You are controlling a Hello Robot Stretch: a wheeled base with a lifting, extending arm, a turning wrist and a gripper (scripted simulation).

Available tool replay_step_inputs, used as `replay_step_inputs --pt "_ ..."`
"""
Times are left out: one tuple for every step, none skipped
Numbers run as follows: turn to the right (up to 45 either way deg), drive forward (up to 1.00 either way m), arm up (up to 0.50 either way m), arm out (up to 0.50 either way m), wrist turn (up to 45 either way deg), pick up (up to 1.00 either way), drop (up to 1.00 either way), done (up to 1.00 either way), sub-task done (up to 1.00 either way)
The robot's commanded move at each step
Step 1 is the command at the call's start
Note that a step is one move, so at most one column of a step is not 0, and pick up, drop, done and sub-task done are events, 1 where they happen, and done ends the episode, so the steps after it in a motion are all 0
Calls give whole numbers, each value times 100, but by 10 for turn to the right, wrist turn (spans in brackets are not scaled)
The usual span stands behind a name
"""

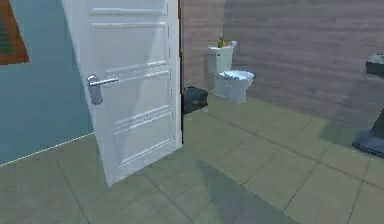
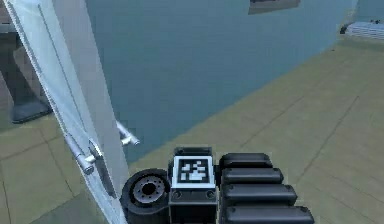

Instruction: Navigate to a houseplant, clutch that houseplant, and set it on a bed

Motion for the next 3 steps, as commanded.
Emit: replay_step_inputs --pt "0 35 0 0 0 0 0 0 0" --pt "450 0 0 0 0 0 0 0 0" --pt "0 100 0 0 0 0 0 0 0"
